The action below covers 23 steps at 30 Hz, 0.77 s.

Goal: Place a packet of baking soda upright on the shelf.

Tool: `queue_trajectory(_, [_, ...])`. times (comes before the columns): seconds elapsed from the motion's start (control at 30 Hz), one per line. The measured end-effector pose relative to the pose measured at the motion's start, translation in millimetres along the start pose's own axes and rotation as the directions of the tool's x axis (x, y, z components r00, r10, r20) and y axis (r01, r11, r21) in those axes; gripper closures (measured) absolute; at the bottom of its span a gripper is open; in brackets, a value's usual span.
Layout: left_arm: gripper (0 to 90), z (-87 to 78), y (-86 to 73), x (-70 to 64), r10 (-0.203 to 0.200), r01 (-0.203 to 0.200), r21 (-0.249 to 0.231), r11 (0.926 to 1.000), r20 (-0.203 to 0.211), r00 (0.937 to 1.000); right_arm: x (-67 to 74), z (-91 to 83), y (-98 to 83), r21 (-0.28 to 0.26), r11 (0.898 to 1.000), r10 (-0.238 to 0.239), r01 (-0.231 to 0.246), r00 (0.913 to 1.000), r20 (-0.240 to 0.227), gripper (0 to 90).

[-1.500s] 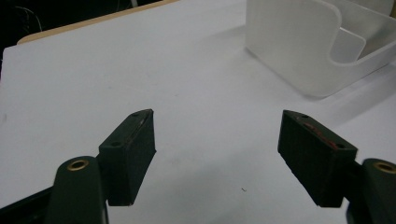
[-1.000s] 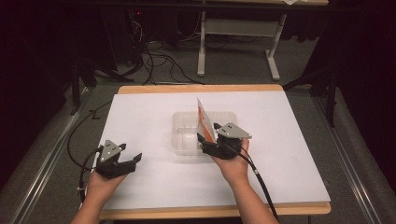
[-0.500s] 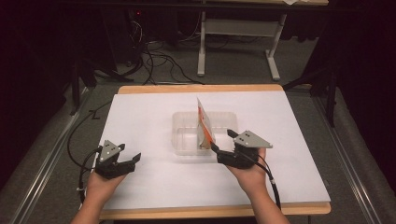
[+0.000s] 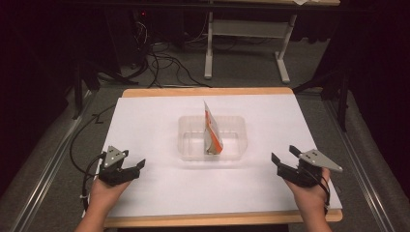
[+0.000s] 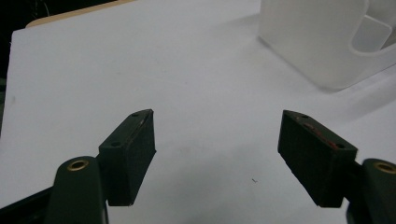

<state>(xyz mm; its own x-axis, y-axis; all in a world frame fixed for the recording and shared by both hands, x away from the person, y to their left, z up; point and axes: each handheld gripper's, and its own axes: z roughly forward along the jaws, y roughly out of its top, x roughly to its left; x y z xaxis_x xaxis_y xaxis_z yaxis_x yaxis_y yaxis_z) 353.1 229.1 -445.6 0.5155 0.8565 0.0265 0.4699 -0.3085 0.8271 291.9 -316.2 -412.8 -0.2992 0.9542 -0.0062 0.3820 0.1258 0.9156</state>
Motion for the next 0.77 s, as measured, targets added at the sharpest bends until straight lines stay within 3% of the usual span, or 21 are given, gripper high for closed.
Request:
queue_trajectory(0.1, [27.8, 2.1, -0.4, -2.6, 0.007, -0.007, 0.01, 0.9999, 0.001, 1.0, -15.8, -4.6, -13.1, 0.078, 0.997, -0.03, 0.027, 0.9992, 0.025, 30.9])
queue_trajectory(0.17, [27.8, 3.7, -0.5, -5.0, 0.016, -0.016, 0.02, 0.9997, 0.003, 0.9999, -20.3, -4.8, -14.7, 0.082, 0.996, -0.03, 0.026, 0.9988, 0.04, 31.2])
queue_trajectory(0.23, [27.8, 5.6, -0.7, -7.7, 0.023, -0.023, 0.027, 0.9994, 0.004, 0.9997, -21.9, -0.8, -16.3, 0.084, 0.996, -0.012, 0.01, 0.9997, 0.023, 31.5])
queue_trajectory(0.3, [27.8, 7.1, -0.7, -10.3, 0.033, -0.033, 0.036, 0.9988, 0.004, 0.9994, -18.4, 4.0, -17.3, 0.091, 0.996, 0.004, -0.002, 0.9999, -0.013, 31.6])
queue_trajectory(0.47, [27.7, 6.9, -0.8, -12.2, 0.049, -0.049, 0.042, 0.9979, 0.001, 0.9988, -4.1, 10.8, -14.3, 0.097, 0.994, -0.053, 0.059, 0.9965, -0.065, 31.4])
queue_trajectory(0.67, [27.7, 6.0, -0.6, -10.4, 0.038, -0.038, 0.031, 0.9988, 0.004, 0.9993, -2.2, 15.4, -16.5, 0.135, 0.989, -0.044, 0.052, 0.9968, -0.068, 31.0])
queue_trajectory(0.77, [27.8, 6.6, 1.4, -13.6, 0.011, -0.012, 0.025, 0.9996, 0.016, 0.9998, -2.9, 14.4, -15.4, 0.13, 0.991, -0.026, 0.034, 0.998, -0.058, 28.4])
